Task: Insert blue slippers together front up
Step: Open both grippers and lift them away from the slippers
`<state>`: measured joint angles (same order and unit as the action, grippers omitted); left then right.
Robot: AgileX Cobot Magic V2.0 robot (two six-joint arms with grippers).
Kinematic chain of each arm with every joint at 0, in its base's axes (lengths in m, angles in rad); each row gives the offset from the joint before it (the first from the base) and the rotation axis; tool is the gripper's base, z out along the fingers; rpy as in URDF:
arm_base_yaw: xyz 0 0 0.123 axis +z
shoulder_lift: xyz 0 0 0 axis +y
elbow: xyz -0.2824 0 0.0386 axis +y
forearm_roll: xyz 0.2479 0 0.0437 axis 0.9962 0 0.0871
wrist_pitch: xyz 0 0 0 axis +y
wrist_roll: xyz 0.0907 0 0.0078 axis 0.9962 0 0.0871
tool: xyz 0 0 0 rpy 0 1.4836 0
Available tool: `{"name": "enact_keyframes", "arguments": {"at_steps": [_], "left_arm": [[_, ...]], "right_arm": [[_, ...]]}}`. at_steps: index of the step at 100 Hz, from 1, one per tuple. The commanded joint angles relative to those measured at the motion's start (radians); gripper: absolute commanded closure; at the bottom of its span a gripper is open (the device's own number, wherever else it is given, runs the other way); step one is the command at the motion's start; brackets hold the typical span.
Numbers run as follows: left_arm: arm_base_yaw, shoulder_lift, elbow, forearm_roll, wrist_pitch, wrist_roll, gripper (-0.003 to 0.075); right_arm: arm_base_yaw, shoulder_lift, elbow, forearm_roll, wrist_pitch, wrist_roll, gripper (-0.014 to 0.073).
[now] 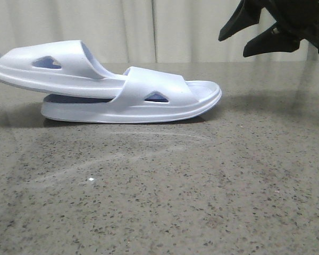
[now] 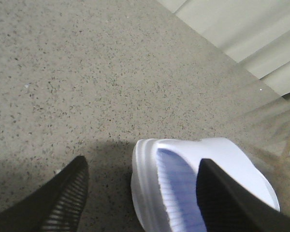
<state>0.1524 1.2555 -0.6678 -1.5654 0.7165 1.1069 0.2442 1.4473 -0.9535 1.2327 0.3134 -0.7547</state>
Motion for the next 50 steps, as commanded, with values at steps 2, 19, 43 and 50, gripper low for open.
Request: {"name": "enact_keyframes", "arguments": {"at_steps": [2, 19, 43, 50], "left_arm": [[-0.005, -0.051, -0.032, -0.089, 0.039, 0.055, 0.0294], [-0.005, -0.113, -0.032, -0.096, 0.037, 0.111, 0.0294], [-0.005, -0.235, -0.032, -0.092, -0.016, 0.228, 0.0294], [-0.005, -0.276, -0.032, -0.088, -0.042, 0.263, 0.0294]], "right_arm": [[-0.002, -0.049, -0.027, 0.010, -0.019, -0.022, 0.0288], [-0.002, -0.076, -0.027, 0.008, -0.026, -0.049, 0.0288], [-0.002, -0.140, -0.027, -0.019, -0.085, -0.165, 0.0288], [-0.002, -0.168, -0.027, -0.055, -0.118, -0.180, 0.0288]]}}
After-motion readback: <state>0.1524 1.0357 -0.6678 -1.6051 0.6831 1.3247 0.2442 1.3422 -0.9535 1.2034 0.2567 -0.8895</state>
